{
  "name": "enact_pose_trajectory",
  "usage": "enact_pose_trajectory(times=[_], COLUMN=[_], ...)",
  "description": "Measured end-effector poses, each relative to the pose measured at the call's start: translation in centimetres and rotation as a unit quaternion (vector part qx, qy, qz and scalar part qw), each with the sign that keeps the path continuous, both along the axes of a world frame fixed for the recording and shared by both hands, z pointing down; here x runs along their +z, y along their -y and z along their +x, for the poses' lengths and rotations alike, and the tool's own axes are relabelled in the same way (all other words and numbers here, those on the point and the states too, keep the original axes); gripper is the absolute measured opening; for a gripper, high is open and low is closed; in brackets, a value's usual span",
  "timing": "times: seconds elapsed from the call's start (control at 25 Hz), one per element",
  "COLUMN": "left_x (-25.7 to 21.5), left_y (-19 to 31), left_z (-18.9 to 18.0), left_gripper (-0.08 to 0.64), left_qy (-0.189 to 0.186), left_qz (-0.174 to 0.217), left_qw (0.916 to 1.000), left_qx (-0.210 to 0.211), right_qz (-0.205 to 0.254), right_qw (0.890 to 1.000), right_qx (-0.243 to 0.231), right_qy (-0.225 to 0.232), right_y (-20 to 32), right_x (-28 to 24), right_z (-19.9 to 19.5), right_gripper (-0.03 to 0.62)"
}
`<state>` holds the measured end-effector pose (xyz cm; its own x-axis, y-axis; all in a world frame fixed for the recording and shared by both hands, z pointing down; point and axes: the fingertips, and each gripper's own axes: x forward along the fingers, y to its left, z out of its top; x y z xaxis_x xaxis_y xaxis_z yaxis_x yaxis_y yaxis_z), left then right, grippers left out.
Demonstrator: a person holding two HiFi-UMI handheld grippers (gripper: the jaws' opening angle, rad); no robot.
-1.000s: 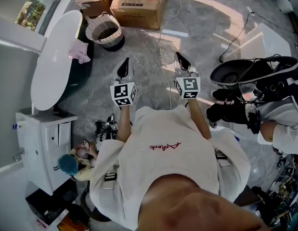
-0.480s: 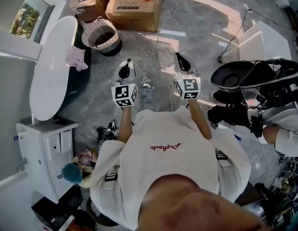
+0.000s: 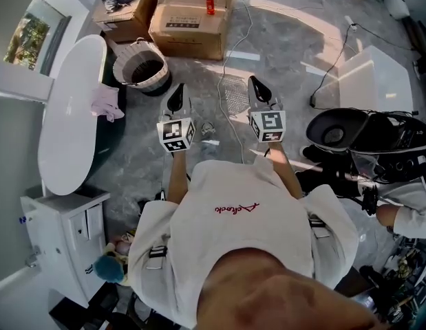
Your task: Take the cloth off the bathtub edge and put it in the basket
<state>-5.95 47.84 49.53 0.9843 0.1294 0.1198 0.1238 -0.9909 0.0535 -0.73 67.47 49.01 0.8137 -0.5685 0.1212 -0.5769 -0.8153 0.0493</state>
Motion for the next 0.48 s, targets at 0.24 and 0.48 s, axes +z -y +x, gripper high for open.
enact_pose_trajectory(times=[0.24, 0.48], left_x=[-1.1, -2.3], left_y=[4.8, 9.0], left_z=[7.2, 14.5], left_gripper=[0.002, 0.002], left_qy=[0.001, -0.002], left_qz=[-0.002, 0.008], left_qw=[1.0000, 1.0000], left_qx=[0.000, 0.005], right_qz=[-0.005, -0.004], right_qw=[1.000, 1.000], right_qx=[0.006, 0.010], right_qy=[-0.009, -0.018], right_y=[4.0, 7.9], right_x=[-2.0, -3.9], right_z=[7.5, 14.9], right_gripper=[0.005, 0.005])
